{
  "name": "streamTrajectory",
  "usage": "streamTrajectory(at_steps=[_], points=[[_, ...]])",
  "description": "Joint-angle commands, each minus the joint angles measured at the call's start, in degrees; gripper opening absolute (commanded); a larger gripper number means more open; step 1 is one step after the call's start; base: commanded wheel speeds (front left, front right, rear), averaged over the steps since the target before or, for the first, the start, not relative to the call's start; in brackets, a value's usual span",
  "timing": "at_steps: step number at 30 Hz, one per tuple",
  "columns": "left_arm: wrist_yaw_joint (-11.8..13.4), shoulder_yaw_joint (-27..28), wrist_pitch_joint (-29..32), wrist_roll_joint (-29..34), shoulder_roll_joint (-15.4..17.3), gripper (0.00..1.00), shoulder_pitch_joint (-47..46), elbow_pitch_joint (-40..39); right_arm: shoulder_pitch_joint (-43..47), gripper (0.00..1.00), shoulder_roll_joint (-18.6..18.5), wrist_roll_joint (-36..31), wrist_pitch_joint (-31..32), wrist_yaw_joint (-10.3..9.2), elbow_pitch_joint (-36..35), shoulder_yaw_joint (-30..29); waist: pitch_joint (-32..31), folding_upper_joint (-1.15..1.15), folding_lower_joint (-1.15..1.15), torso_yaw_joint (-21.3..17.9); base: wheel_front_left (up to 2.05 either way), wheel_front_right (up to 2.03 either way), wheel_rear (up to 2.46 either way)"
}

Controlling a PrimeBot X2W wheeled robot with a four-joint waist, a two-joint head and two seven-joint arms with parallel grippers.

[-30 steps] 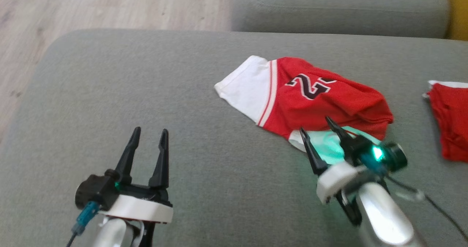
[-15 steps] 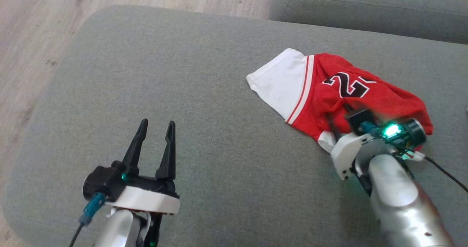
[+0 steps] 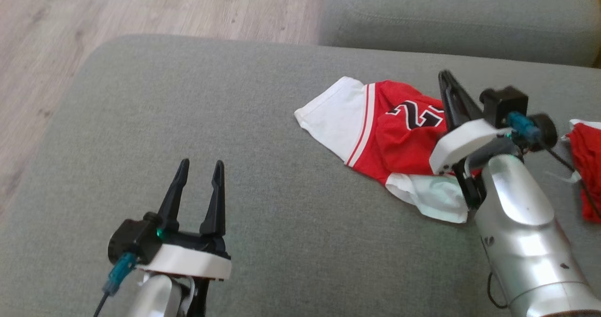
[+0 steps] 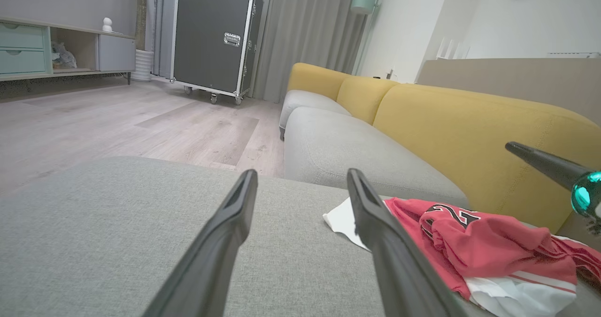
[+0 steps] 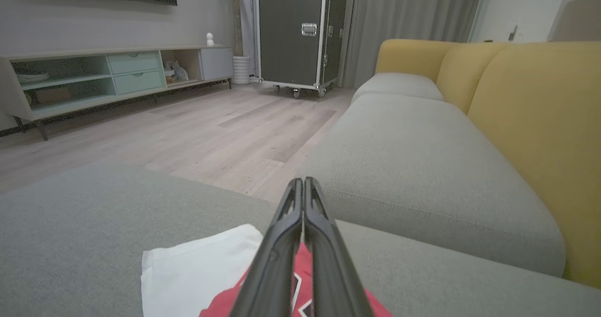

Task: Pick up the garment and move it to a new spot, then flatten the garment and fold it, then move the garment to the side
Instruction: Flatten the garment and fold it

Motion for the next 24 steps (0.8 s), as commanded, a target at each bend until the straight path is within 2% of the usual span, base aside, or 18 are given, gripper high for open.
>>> streamTrajectory(at_steps=[1, 9, 19, 23, 24], points=[[-0.3, 2.5, -0.4, 0.8, 0.0, 1.00, -1.0, -1.8, -2.3, 0.00, 0.2, 0.2, -0.8, -0.04, -2.2, 1.3, -0.6, 0.00, 0.00, -0.5, 0.00, 0.00, 0.00], [-0.3, 4.1, -0.4, 1.0, -0.1, 1.00, 0.2, -3.1, 2.1, 0.00, 0.2, 3.5, -1.7, -0.04, -8.7, 2.1, -2.7, 0.00, 0.00, -2.4, 0.00, 0.00, 0.00], [-0.3, 6.4, -0.4, 1.1, -0.3, 1.00, 2.5, -3.8, 18.8, 0.00, 0.2, 6.1, -2.3, -0.04, -21.3, 1.2, -3.5, 0.00, 0.00, -7.4, 0.00, 0.00, 0.00], [-0.3, 7.3, -0.4, 1.1, -0.5, 1.00, 3.2, -3.7, 23.5, 0.00, 0.2, 7.5, -2.3, -0.04, -23.9, 0.5, -3.4, 0.00, 0.00, -8.7, 0.00, 0.00, 0.00], [-0.3, 7.5, -0.4, 1.2, -0.5, 1.00, 3.3, -3.6, 24.5, 0.71, 0.2, 7.6, -2.3, -0.04, -24.8, 0.4, -3.3, 0.00, 0.00, -9.0, 0.00, 0.00, 0.00]])
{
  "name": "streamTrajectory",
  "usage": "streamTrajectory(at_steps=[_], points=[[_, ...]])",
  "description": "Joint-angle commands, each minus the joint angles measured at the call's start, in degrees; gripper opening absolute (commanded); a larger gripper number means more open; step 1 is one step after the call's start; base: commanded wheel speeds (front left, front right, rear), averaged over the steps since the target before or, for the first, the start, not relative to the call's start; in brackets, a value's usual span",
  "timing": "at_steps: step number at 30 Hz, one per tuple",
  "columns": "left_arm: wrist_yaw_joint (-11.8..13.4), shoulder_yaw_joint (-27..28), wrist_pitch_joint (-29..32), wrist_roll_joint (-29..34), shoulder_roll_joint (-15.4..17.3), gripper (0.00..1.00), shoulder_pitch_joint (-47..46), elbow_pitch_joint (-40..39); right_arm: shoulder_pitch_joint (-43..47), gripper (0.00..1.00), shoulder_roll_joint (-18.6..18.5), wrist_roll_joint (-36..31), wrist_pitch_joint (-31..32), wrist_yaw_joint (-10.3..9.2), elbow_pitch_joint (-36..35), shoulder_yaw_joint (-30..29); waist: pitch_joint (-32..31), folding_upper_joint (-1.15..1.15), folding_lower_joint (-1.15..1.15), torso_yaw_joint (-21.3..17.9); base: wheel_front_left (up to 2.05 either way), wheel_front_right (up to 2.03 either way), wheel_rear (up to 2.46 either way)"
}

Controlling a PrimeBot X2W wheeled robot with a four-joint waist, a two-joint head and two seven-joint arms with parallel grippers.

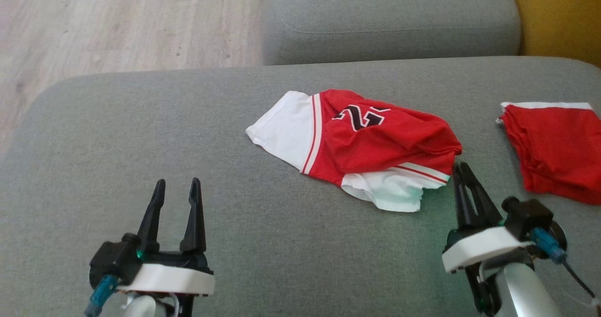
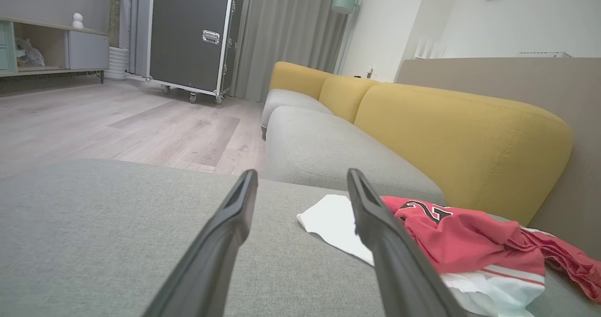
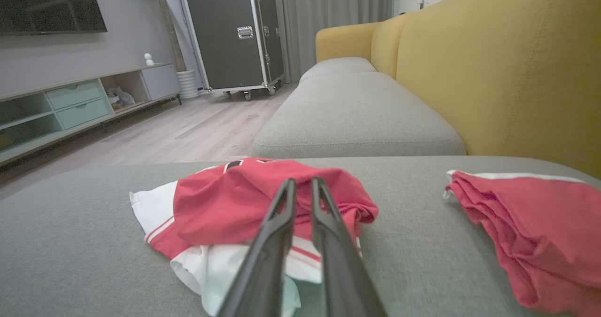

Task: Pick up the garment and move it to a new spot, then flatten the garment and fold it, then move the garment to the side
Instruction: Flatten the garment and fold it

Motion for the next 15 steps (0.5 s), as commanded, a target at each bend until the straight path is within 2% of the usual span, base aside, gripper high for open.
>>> streamTrajectory(at_steps=[1, 9, 15], points=[[-0.3, 2.2, -0.4, 0.3, 0.0, 1.00, -1.8, -1.5, -0.8, 1.00, 0.0, 0.5, -0.8, -0.04, -3.3, 1.3, 0.4, 0.00, 0.01, -0.8, 0.00, 0.00, 0.00], [-0.3, 1.2, -0.4, 0.4, -0.2, 1.00, -2.7, -0.9, -0.3, 1.00, 0.0, 0.3, -0.8, -0.04, -5.2, 2.0, 1.2, 0.00, 0.01, -0.9, 0.00, 0.00, 0.00], [-0.3, -0.2, -0.4, 0.4, -0.3, 1.00, -4.1, -1.4, -2.4, 1.00, 0.0, -3.1, -0.4, -0.04, -5.1, 2.7, 3.4, 0.00, 0.01, 1.4, 0.00, 0.00, 0.00]])
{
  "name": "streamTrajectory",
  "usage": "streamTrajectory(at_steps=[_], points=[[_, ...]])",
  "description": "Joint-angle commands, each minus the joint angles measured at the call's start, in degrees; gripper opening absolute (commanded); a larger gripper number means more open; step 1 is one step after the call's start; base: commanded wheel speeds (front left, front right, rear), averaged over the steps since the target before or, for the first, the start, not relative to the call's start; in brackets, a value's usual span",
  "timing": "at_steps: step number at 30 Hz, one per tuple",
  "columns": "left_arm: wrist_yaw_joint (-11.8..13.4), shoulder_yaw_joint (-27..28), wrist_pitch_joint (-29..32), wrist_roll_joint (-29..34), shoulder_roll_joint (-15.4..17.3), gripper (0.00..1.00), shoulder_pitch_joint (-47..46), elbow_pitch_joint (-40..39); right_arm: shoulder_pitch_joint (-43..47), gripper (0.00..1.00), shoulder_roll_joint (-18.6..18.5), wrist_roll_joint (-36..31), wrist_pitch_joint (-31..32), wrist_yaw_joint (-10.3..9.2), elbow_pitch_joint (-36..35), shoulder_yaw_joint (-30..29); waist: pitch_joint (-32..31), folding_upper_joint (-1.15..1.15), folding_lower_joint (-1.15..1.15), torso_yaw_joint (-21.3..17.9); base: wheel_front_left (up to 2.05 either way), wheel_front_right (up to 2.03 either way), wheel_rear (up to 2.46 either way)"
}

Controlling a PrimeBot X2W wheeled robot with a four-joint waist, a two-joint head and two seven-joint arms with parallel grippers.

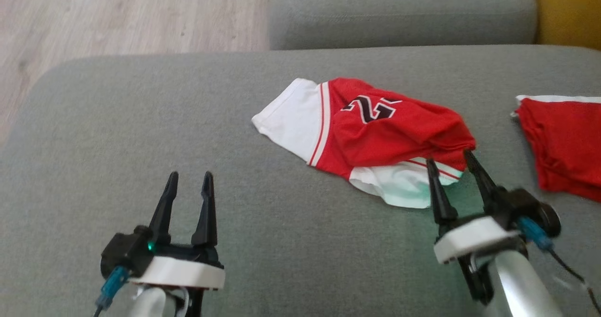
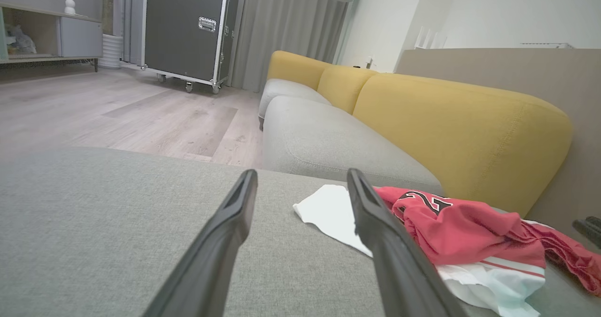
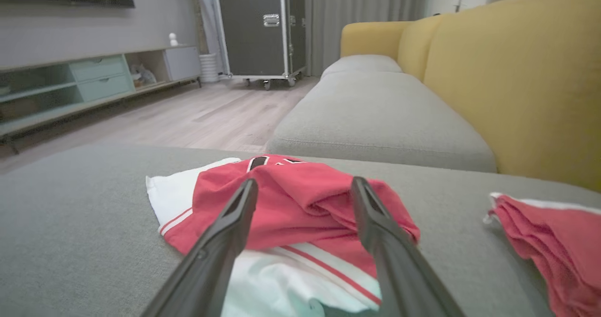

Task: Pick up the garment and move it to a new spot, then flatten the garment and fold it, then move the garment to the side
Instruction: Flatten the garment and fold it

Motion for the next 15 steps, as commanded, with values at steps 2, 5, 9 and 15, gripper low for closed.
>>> streamTrajectory(at_steps=[2, 5, 9, 15], points=[[-0.3, 1.1, -0.4, 0.3, 0.0, 1.00, -3.7, -1.8, -5.5, 1.00, -0.1, -3.4, 1.8, -0.04, -0.8, 2.1, 2.1, 0.00, 0.00, 2.1, 0.00, 0.00, 0.00], [-0.3, 0.1, -0.4, -0.2, 0.0, 1.00, -5.1, -1.4, -9.2, 1.00, -0.1, -7.5, 5.7, -0.04, 1.0, 3.1, 4.4, 0.00, 0.00, 4.6, 0.00, 0.00, 0.00], [-0.3, -2.6, -0.4, -1.0, -0.2, 1.00, -7.9, -0.7, -16.9, 1.00, -0.1, -13.0, 11.1, -0.04, 6.1, 4.7, 7.9, 0.00, 0.00, 9.0, 0.00, 0.00, 0.00], [-0.3, -5.1, -0.4, -2.9, -0.2, 1.00, -10.0, 1.7, -24.3, 1.00, -0.3, -12.8, 15.4, -0.04, 17.2, 6.8, 9.3, 0.00, 0.00, 13.0, 0.00, 0.00, 0.00]])
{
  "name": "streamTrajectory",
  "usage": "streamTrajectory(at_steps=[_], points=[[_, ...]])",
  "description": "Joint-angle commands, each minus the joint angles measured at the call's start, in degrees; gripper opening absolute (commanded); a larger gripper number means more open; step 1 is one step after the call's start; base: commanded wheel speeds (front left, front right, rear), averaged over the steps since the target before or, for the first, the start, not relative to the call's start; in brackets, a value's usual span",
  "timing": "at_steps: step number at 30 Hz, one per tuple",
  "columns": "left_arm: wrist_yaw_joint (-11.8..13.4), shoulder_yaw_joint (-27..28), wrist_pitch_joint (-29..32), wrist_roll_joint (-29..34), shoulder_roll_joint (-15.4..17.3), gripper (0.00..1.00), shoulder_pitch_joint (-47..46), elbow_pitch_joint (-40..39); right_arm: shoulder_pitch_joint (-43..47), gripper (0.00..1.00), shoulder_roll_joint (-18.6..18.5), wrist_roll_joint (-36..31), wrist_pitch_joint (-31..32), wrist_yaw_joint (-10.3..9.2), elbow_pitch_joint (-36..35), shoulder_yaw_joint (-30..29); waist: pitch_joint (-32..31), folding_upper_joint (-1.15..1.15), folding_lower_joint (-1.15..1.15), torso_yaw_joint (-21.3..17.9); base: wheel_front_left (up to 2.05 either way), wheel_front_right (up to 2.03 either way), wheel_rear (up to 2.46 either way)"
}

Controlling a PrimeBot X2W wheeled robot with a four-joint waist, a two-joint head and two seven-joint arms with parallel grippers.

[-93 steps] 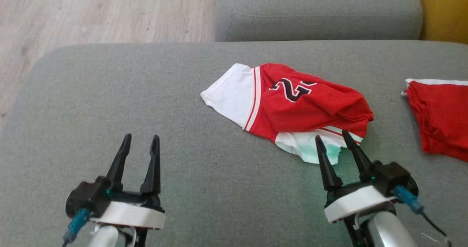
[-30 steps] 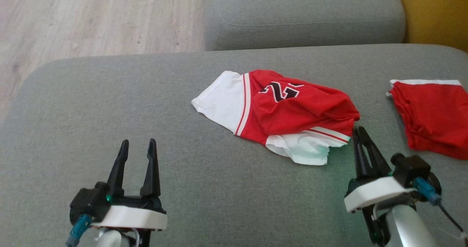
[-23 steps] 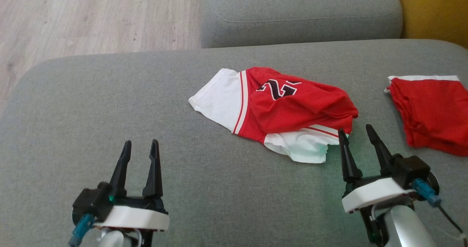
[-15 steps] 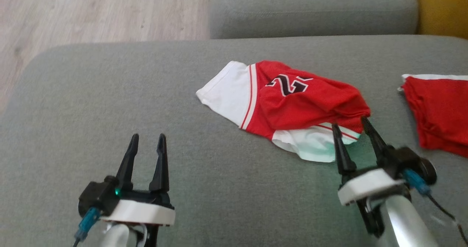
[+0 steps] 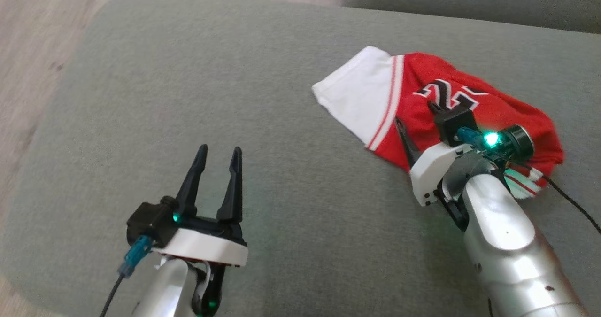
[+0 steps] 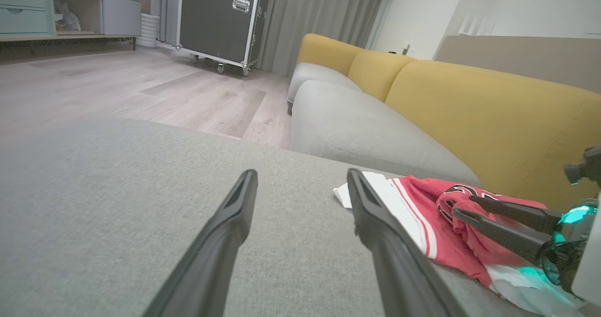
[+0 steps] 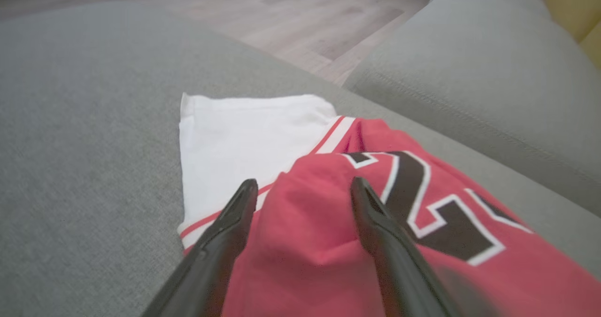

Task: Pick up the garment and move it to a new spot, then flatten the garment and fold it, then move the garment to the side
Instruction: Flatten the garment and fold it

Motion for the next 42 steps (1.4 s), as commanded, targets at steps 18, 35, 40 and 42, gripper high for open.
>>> streamTrajectory(at_steps=[18, 35, 40, 42], points=[[-0.3, 2.0, -0.4, 0.5, 0.1, 1.00, -0.9, -0.8, -8.9, 0.00, 0.3, 4.8, -6.6, -0.04, 9.6, -1.7, -2.5, 0.00, -0.01, 1.1, 0.00, 0.00, 0.00], [-0.3, 5.3, -0.4, 1.9, 0.2, 1.00, 5.1, -1.8, -18.0, 0.00, 0.3, 42.5, -12.4, -0.04, -2.9, 8.2, -11.5, 0.00, -0.01, -1.0, 0.00, 0.00, 0.00], [-0.3, 6.5, -0.4, 2.2, 0.2, 1.00, 6.2, -2.3, -20.4, 0.00, 0.3, 39.4, -13.1, -0.04, -1.5, 4.5, -12.3, 0.00, -0.01, -1.3, 0.00, 0.00, 0.00], [-0.3, 6.9, -0.4, 2.3, 0.2, 1.00, 6.5, -2.6, -21.1, 0.00, 0.3, 36.7, -12.9, -0.04, -1.3, 3.2, -12.4, 0.00, -0.01, -1.5, 0.00, 0.00, 0.00]])
